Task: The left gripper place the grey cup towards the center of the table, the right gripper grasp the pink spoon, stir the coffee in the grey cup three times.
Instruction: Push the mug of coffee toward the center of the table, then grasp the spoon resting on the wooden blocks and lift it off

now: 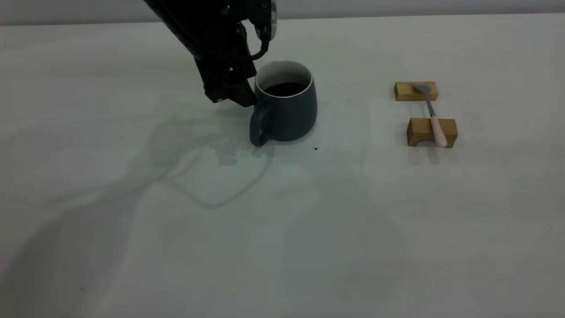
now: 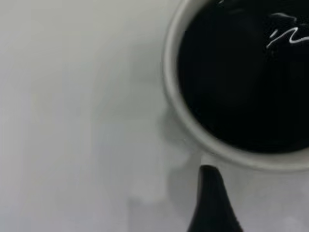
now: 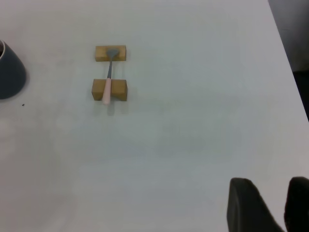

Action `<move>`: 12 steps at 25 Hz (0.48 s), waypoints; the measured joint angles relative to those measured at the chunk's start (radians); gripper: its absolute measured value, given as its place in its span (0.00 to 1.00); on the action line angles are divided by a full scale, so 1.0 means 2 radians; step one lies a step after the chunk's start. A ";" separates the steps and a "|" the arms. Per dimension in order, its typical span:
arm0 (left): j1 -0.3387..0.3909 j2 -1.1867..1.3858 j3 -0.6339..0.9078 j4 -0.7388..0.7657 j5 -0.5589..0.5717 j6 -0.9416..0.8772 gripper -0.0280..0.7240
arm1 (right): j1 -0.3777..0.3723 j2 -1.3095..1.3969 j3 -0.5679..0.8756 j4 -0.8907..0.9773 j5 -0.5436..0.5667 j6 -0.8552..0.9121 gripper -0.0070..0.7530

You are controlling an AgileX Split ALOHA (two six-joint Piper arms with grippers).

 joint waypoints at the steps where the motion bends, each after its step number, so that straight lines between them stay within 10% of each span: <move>1: 0.003 -0.002 0.000 0.007 0.001 -0.010 0.79 | 0.000 0.000 0.000 0.000 0.000 0.000 0.32; 12: 0.060 -0.188 0.000 0.102 0.153 -0.369 0.79 | 0.000 0.000 0.000 0.000 0.000 0.000 0.32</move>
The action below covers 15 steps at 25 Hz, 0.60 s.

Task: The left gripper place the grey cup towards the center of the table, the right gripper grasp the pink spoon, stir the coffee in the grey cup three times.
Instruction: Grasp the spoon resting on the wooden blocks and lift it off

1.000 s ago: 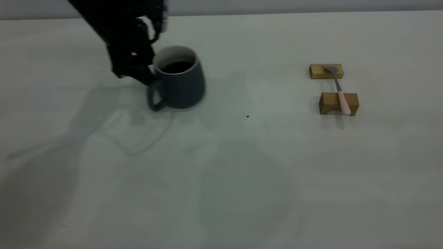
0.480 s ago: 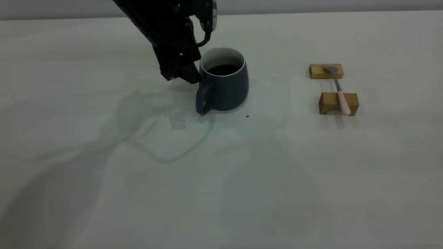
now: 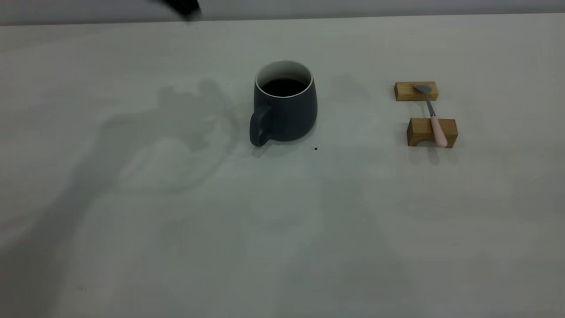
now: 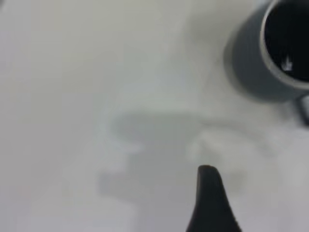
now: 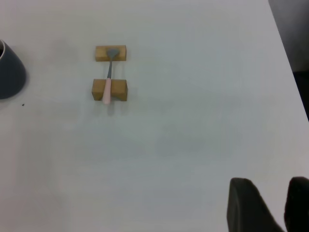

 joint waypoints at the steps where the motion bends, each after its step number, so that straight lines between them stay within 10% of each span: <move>1: 0.003 -0.028 0.000 0.007 0.025 -0.051 0.79 | 0.000 0.000 0.000 0.000 0.000 0.000 0.32; 10: 0.005 -0.243 0.004 0.121 0.237 -0.272 0.79 | 0.000 0.000 0.000 0.000 0.000 0.000 0.32; 15: 0.005 -0.329 0.076 0.123 0.238 -0.291 0.79 | 0.000 0.000 0.000 0.000 0.000 0.000 0.32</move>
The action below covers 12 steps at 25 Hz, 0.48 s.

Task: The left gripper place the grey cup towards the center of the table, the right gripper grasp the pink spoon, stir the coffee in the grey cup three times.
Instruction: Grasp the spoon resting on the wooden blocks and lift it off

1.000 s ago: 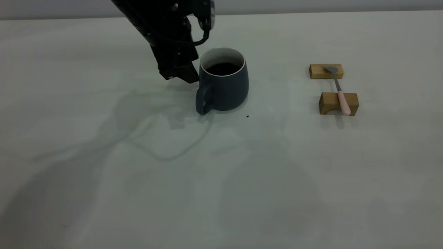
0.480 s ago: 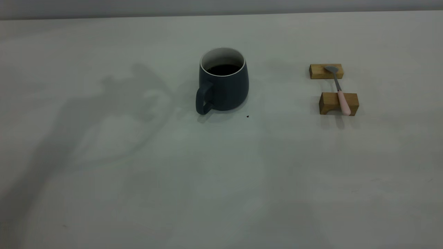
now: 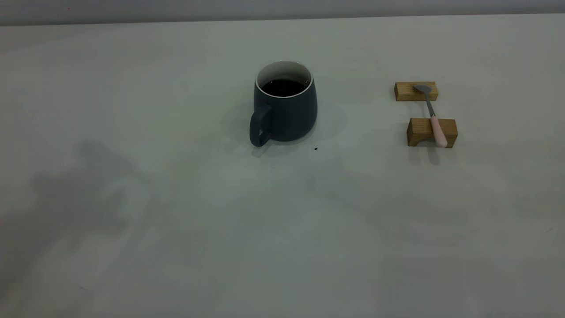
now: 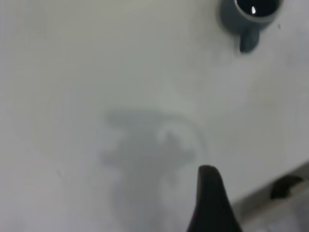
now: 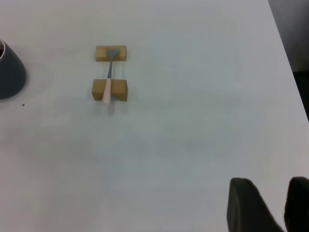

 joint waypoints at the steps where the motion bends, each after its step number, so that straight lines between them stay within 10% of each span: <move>1: 0.000 -0.015 0.025 0.000 0.000 -0.005 0.79 | 0.000 0.000 0.000 0.000 0.000 0.000 0.32; 12: 0.000 -0.241 0.373 0.001 -0.004 -0.038 0.79 | 0.000 0.000 0.000 0.000 0.000 0.000 0.32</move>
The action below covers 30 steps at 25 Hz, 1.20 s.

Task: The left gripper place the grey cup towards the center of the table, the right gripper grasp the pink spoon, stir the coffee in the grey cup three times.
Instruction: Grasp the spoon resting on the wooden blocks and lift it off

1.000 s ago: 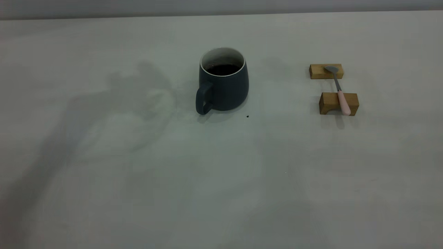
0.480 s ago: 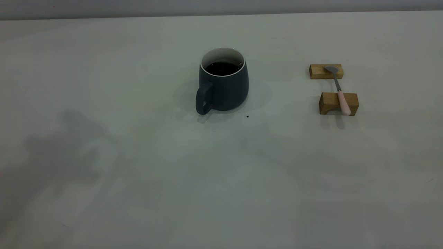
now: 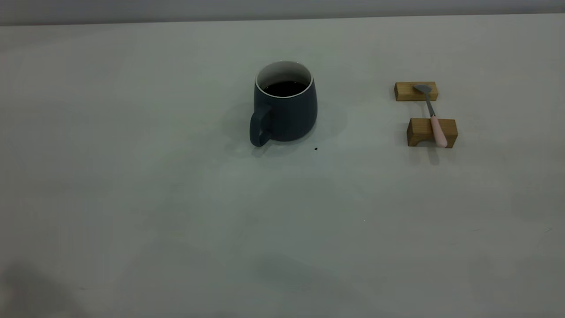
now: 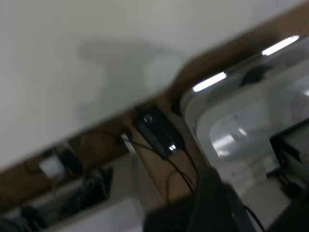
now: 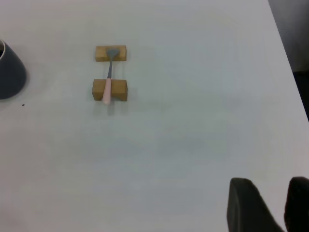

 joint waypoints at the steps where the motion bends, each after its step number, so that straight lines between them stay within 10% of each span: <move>1: 0.000 -0.026 0.022 0.000 -0.005 -0.007 0.79 | 0.000 0.000 0.000 0.000 0.000 0.000 0.32; 21: 0.003 -0.389 0.077 0.002 -0.022 -0.074 0.79 | 0.000 0.000 0.000 0.000 0.000 0.000 0.32; 30: 0.084 -0.441 0.077 0.002 -0.016 -0.075 0.79 | 0.000 0.000 0.000 0.006 0.000 0.000 0.32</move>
